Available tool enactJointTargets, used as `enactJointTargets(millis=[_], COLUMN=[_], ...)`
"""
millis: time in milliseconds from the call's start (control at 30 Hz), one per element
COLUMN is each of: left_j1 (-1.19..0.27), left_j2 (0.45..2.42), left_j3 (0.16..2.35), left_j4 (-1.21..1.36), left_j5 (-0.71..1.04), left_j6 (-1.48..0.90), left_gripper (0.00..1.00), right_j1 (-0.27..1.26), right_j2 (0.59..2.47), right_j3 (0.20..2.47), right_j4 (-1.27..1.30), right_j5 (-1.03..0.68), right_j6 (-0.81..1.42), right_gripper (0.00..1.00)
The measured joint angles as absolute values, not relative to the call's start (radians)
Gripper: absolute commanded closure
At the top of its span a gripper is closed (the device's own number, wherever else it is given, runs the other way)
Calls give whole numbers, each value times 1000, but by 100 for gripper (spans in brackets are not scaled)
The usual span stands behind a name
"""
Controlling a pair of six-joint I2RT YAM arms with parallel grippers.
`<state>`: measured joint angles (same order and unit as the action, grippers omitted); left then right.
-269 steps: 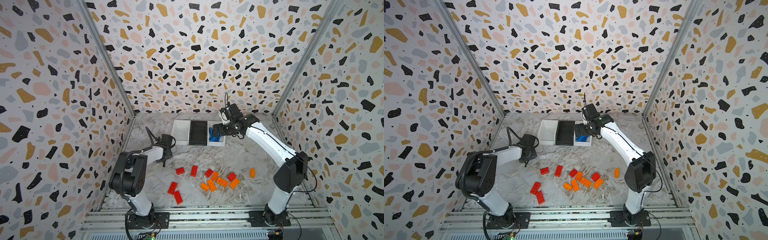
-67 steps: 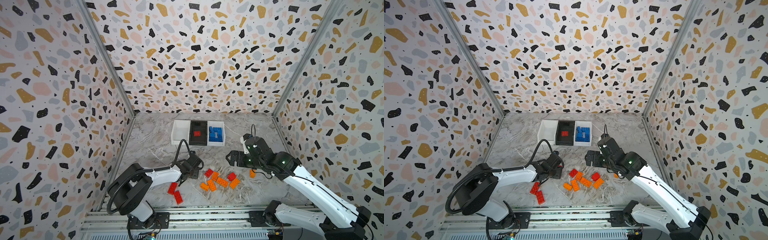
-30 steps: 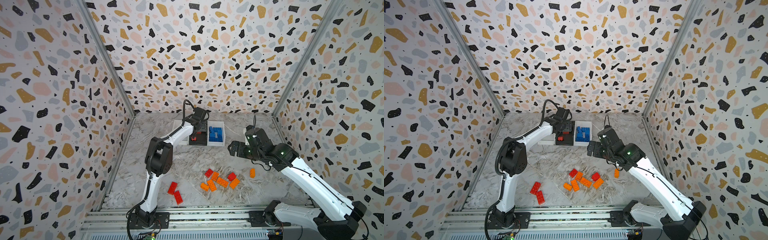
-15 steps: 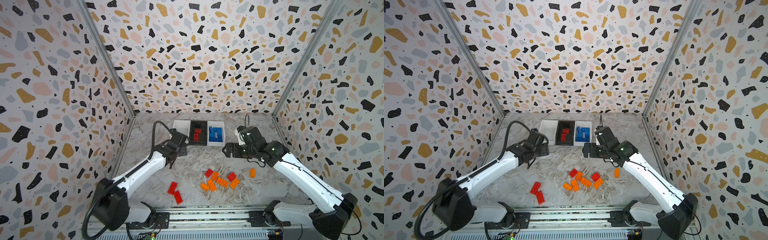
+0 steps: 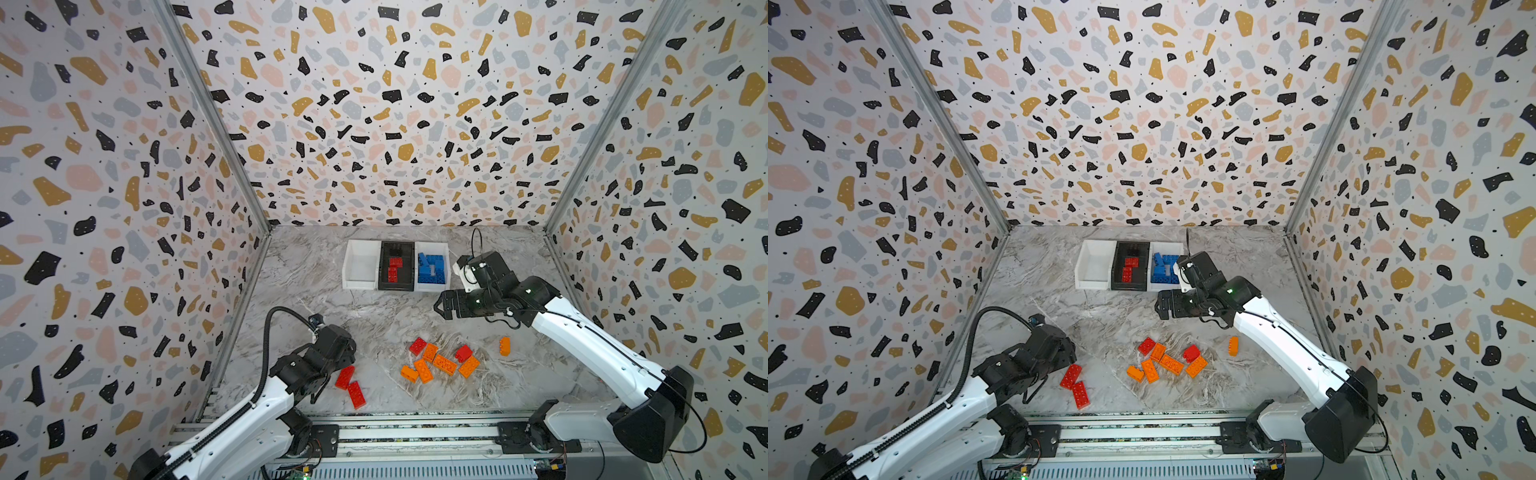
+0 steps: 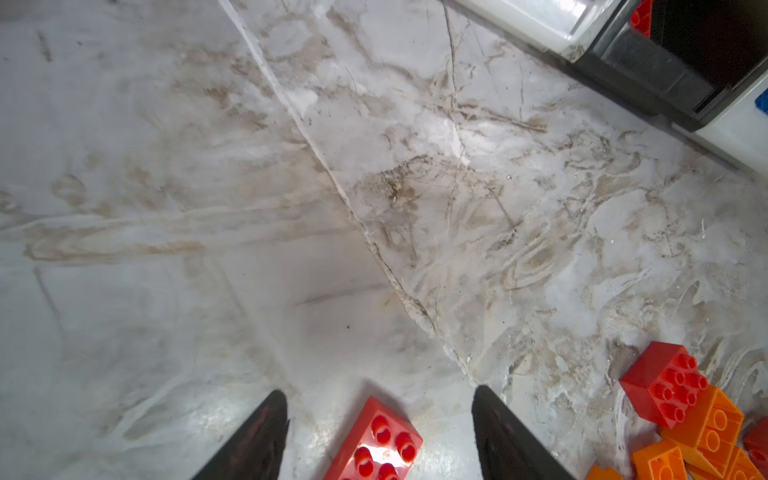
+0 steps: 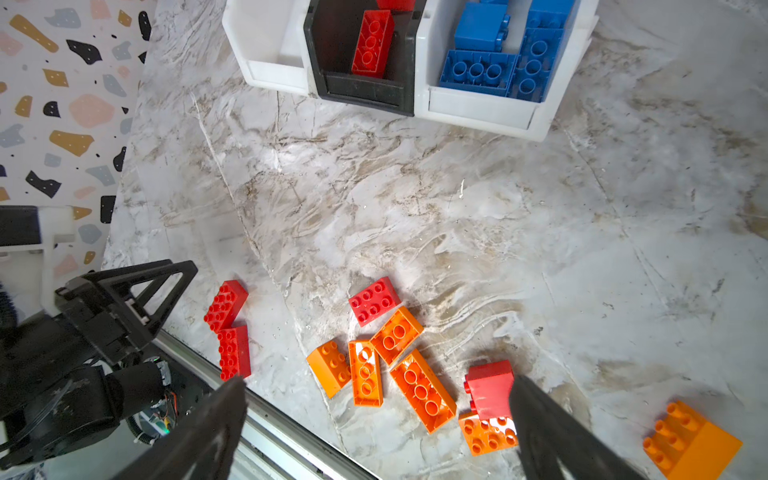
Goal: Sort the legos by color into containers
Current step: 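Lower the left gripper onto another red brick near the robot and grasp it, then carry the red brick with the left gripper and drop it into the black bin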
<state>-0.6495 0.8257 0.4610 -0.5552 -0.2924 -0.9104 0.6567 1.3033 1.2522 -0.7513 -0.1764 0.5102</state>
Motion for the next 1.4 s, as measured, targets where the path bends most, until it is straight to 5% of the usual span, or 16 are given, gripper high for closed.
enactJointTargets(millis=[633,1400], left_j1=[-775,-793], left_j2=[1024,1314], left_j3=[403,571], left_j4=[-514,-516], left_j5=[-272,-312], left_j6=[-959,-893], left_gripper=[30,78], right_j1=[657,657], right_j2=[1282,1195], right_j3=[1254,1194], right_j4=[-778,-778], right_j5=[-184,-145], right_j6=[504,557], right_gripper=[1,1])
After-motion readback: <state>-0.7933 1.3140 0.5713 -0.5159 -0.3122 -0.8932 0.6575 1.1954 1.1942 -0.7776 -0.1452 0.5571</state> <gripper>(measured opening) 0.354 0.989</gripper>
